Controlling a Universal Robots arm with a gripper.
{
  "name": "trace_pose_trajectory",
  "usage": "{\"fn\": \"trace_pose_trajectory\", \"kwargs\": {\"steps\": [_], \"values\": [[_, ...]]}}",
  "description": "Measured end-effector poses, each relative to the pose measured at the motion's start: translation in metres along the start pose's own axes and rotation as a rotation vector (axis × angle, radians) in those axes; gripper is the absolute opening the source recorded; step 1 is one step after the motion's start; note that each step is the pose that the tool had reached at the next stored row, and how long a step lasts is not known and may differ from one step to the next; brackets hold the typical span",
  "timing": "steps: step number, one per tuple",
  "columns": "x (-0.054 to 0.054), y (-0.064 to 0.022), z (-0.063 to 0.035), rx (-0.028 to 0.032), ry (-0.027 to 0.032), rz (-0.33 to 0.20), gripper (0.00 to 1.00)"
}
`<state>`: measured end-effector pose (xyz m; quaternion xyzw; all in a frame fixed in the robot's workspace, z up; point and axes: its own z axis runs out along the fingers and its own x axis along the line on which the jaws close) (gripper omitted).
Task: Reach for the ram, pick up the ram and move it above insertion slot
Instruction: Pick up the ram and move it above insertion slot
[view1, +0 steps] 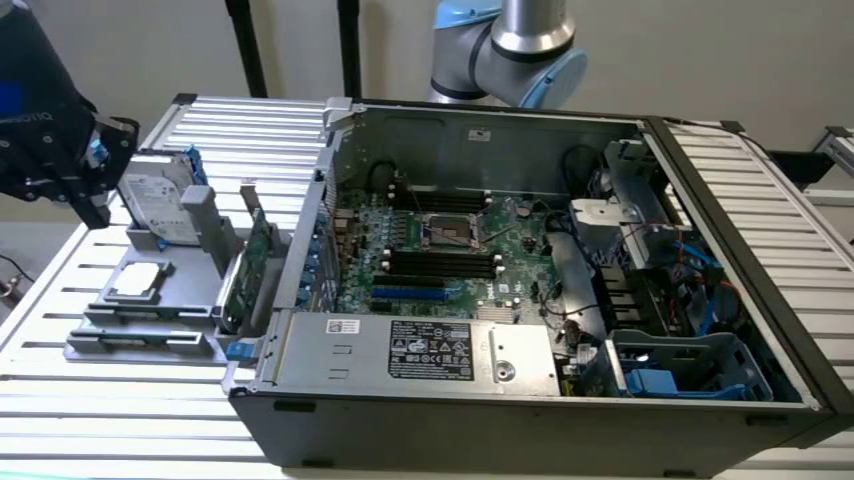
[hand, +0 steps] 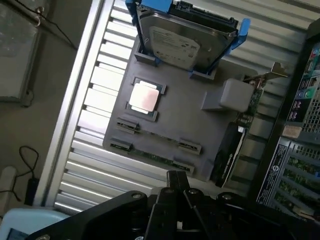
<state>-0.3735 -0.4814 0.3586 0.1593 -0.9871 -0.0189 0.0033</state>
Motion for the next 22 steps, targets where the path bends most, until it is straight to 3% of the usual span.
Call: {"fn": "trace_pose_trajectory", "kwargs": {"steps": [22], "values": [[0.0,-0.0001,0.0029,0.0002,0.0155,-0.401,0.11]]}}
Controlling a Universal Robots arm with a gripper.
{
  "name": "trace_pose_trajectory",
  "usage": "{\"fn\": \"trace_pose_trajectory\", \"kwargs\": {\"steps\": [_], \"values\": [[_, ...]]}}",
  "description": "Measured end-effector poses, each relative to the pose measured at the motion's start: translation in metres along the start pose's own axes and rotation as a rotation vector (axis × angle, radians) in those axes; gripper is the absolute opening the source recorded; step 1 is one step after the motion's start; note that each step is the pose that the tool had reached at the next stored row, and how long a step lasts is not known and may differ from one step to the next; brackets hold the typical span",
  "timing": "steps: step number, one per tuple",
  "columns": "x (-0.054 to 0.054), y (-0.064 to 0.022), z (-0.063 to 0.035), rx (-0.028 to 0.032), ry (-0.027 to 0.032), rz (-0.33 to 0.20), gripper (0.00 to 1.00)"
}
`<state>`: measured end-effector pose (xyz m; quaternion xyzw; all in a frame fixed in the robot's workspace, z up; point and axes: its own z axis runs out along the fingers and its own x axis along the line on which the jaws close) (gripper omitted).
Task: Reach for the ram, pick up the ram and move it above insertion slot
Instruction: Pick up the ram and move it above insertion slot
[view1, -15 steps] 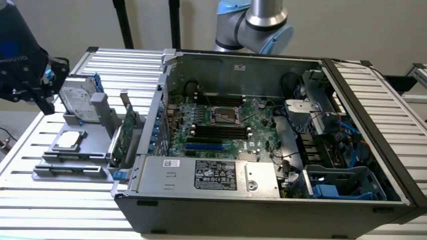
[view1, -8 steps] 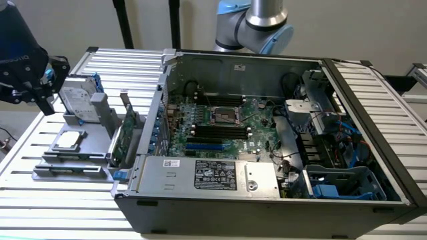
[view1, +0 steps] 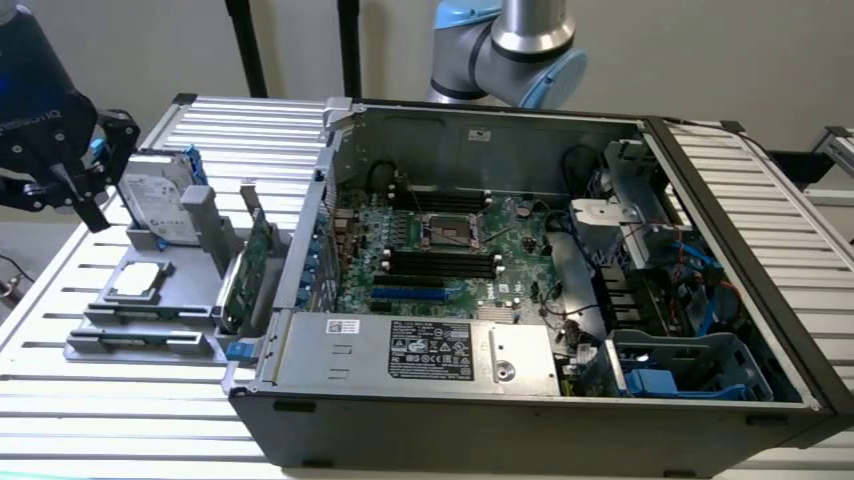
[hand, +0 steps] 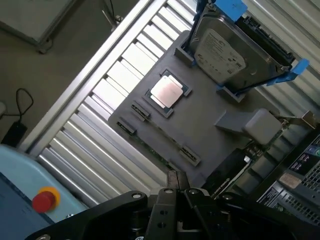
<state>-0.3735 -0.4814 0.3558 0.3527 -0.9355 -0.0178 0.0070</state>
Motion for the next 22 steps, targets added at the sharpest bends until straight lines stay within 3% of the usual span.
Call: {"fn": "trace_pose_trajectory", "kwargs": {"steps": [22], "values": [[0.0,-0.0002,0.0053,0.0002,0.0152,-0.399,0.11]]}}
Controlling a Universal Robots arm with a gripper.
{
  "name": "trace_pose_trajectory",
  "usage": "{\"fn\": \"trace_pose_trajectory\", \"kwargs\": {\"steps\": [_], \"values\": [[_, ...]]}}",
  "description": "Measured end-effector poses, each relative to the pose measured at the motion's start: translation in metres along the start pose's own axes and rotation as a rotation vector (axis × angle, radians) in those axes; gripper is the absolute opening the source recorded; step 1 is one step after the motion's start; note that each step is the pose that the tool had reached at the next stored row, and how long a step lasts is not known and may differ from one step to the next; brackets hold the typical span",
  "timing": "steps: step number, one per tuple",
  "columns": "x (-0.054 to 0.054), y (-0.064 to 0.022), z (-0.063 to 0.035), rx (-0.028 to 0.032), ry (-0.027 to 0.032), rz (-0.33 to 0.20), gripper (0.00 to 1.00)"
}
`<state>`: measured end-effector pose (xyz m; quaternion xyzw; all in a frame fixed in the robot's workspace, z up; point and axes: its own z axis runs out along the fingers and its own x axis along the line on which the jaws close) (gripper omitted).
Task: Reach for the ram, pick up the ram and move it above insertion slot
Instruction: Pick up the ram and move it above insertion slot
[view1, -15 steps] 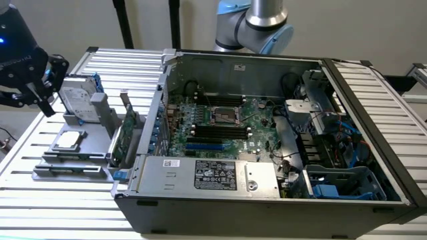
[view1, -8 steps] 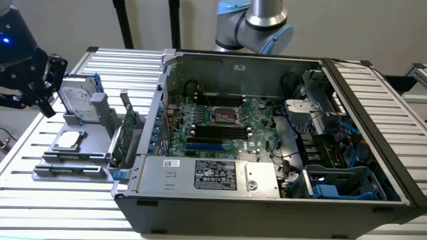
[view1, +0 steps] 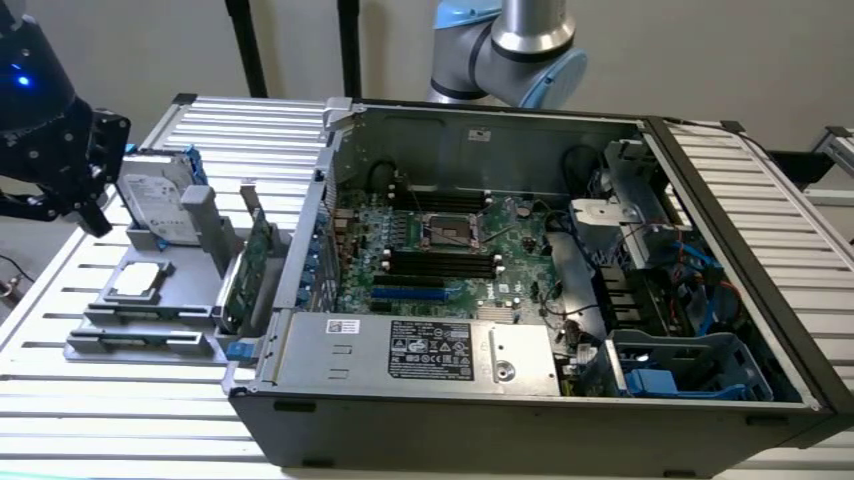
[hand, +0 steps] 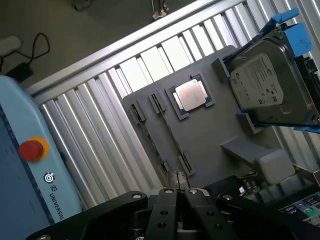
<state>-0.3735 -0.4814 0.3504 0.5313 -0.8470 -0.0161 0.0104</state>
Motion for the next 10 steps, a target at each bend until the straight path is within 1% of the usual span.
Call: {"fn": "trace_pose_trajectory", "kwargs": {"steps": [10], "values": [[0.0,-0.0001,0.0027,0.0001,0.007,-0.182,0.11]]}}
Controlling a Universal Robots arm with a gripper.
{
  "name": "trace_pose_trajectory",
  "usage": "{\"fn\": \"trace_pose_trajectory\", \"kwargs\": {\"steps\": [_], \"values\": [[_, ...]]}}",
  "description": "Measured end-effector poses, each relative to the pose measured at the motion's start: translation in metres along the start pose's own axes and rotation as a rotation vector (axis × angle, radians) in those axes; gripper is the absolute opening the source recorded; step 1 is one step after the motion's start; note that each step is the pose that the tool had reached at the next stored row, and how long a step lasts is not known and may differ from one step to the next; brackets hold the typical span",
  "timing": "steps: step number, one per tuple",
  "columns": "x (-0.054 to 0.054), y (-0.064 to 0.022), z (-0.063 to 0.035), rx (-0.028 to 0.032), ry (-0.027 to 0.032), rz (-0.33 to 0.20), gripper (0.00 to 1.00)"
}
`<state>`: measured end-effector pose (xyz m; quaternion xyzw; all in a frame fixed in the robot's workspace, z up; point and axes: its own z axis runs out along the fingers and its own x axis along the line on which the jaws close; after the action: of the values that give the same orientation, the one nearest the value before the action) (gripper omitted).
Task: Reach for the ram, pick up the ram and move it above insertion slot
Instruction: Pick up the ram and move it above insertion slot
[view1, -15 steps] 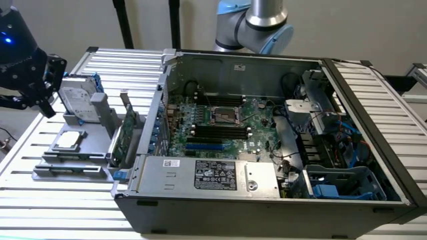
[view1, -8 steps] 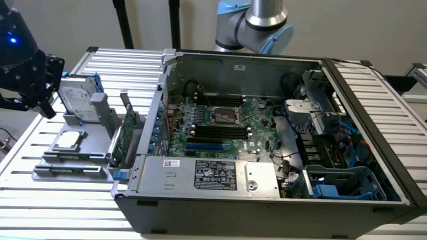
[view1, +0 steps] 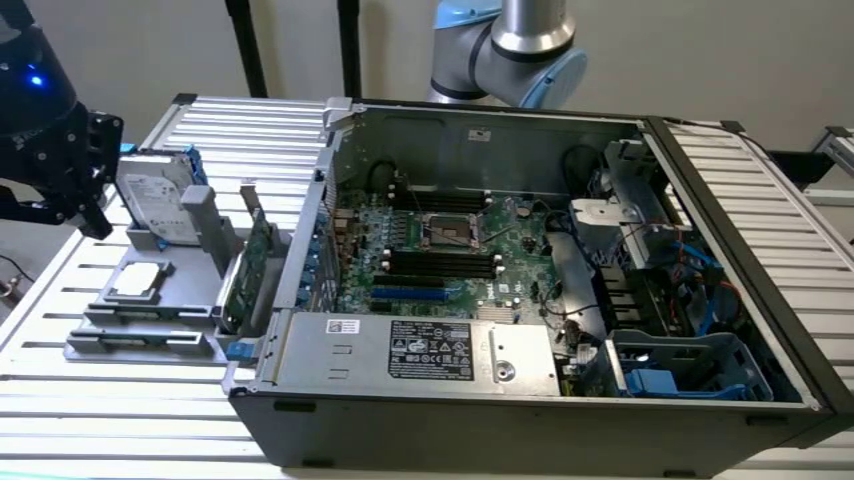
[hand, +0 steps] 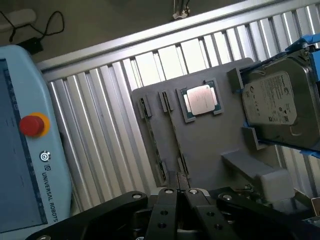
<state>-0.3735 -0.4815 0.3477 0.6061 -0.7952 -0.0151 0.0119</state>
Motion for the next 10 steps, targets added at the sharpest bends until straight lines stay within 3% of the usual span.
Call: {"fn": "trace_pose_trajectory", "kwargs": {"steps": [6,10], "values": [[0.0,0.0001,0.0009,0.0,0.0041,-0.107,0.11],[0.0,0.0001,0.0009,0.0001,0.0044,-0.116,0.12]]}}
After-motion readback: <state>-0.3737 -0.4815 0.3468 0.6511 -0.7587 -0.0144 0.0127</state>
